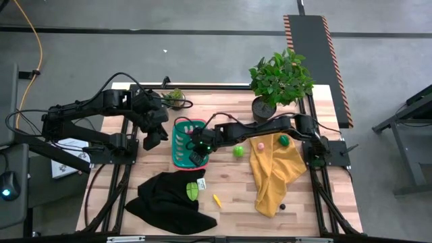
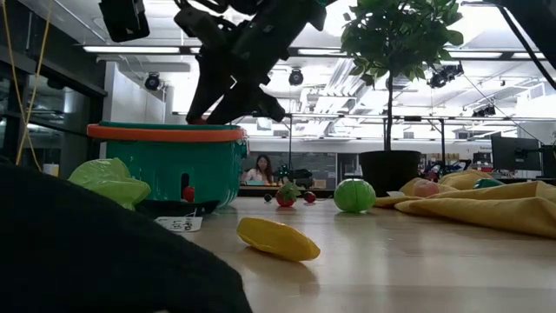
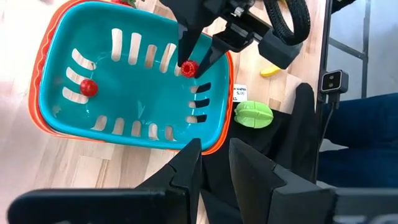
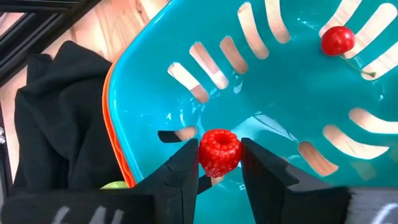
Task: Pick and placing Produce into tupperware
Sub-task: Put the red raspberry in the green basket, then put the green starfruit in the green basket
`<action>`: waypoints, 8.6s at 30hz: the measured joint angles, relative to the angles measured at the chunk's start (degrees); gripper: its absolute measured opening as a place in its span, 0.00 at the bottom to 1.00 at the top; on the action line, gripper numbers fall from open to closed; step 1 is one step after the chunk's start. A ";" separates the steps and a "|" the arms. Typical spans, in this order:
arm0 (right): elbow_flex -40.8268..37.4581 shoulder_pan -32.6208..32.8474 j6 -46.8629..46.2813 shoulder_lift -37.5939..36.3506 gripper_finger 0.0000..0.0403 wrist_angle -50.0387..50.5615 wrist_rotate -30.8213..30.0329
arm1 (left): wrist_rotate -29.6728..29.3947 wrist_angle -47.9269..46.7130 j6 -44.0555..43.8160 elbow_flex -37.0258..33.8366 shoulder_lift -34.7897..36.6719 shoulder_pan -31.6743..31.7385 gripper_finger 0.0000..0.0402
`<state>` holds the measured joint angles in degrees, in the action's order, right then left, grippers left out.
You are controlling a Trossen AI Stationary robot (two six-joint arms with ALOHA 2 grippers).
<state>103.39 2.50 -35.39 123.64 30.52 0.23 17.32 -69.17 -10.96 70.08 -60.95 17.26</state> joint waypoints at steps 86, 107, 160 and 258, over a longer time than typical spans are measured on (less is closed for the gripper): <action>-39.08 38.05 -45.81 -48.35 0.34 28.64 -9.62 | -21.01 37.51 -47.87 -2.34 -17.82 -37.50 0.18; -39.15 40.56 -45.86 -48.66 0.34 36.57 -13.69 | -18.22 45.13 -33.96 2.37 -23.28 -43.35 0.18; -39.12 39.09 -23.07 -68.56 0.34 45.92 -27.81 | -19.30 33.82 -89.70 12.06 -31.17 -40.48 0.00; -39.09 39.52 -15.52 -68.55 0.34 41.53 -29.22 | -9.31 -0.74 -100.43 27.96 -60.33 -36.02 0.75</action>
<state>64.30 42.02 -50.92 55.09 72.05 -28.99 8.01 -69.91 -111.39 98.04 -121.27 -18.76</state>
